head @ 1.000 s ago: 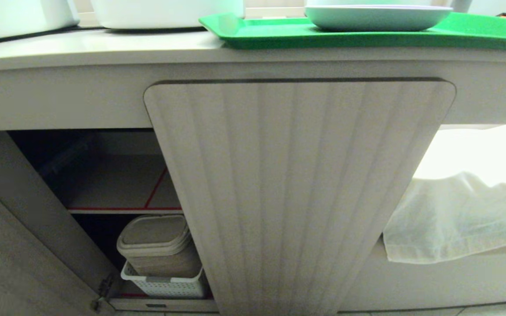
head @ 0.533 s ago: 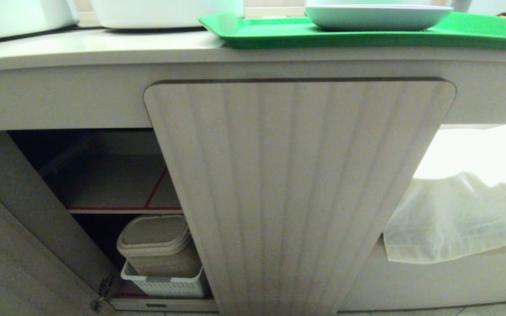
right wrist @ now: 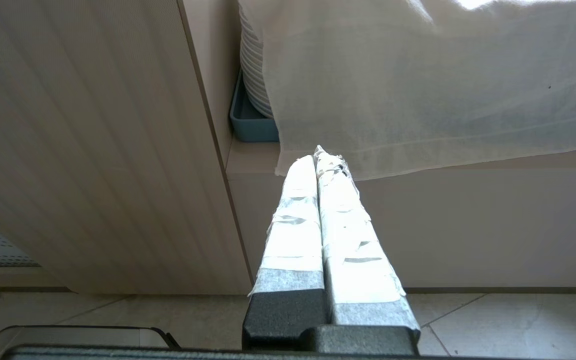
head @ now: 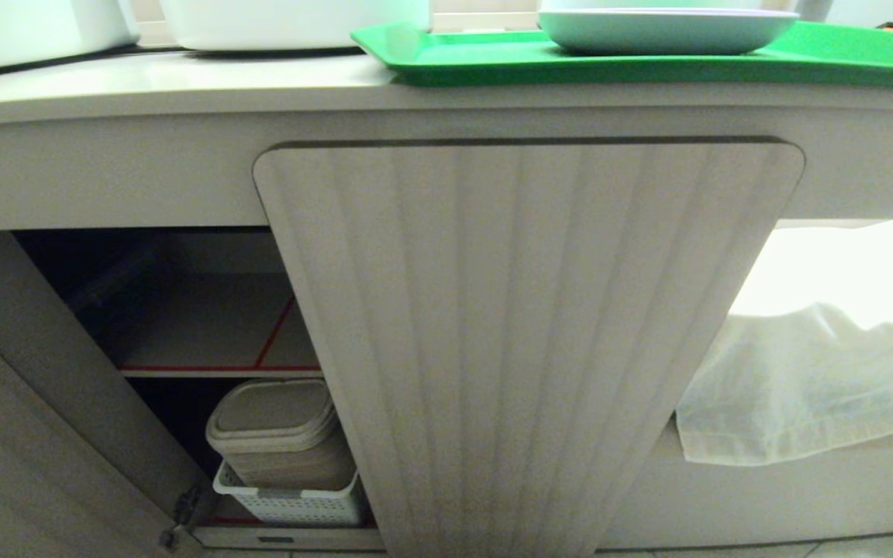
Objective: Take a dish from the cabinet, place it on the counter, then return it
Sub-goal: Place it on the table
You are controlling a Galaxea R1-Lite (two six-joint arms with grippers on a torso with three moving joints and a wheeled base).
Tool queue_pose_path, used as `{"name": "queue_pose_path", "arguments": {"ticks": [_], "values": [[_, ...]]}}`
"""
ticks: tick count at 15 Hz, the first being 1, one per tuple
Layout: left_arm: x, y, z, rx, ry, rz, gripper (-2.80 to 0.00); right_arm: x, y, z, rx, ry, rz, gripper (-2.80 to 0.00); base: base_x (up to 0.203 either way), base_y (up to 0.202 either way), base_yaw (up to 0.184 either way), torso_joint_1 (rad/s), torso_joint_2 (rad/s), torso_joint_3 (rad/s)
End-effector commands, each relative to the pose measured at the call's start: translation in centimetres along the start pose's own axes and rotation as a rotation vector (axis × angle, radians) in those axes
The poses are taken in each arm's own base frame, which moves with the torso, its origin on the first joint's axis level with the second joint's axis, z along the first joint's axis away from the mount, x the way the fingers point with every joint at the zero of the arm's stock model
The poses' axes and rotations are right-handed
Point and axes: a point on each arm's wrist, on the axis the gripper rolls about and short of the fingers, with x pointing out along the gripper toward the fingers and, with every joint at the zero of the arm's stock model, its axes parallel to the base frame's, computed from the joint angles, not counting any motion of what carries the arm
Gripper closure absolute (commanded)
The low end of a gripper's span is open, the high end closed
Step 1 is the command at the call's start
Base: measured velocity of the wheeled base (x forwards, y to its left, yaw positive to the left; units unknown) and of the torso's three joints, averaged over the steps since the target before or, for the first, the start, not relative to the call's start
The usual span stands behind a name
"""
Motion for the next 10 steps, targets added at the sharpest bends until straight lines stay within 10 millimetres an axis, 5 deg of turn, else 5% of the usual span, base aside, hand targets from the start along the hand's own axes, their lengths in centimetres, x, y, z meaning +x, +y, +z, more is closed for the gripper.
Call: {"name": "queue_pose_path", "arguments": {"ticks": [1,10], "values": [[0.4,0.0,0.5,0.008,0.051,-0.005,0.00,0.0,0.0,0.0,0.000,-0.001,0.000,0.00,0.000,0.000,0.000,0.000,0.00,0.000],[1.6,-0.2,2.4,0.059,0.148,0.009,0.00,0.0,0.0,0.0,0.000,0.000,0.000,0.00,0.000,0.000,0.000,0.000,0.00,0.000]]}}
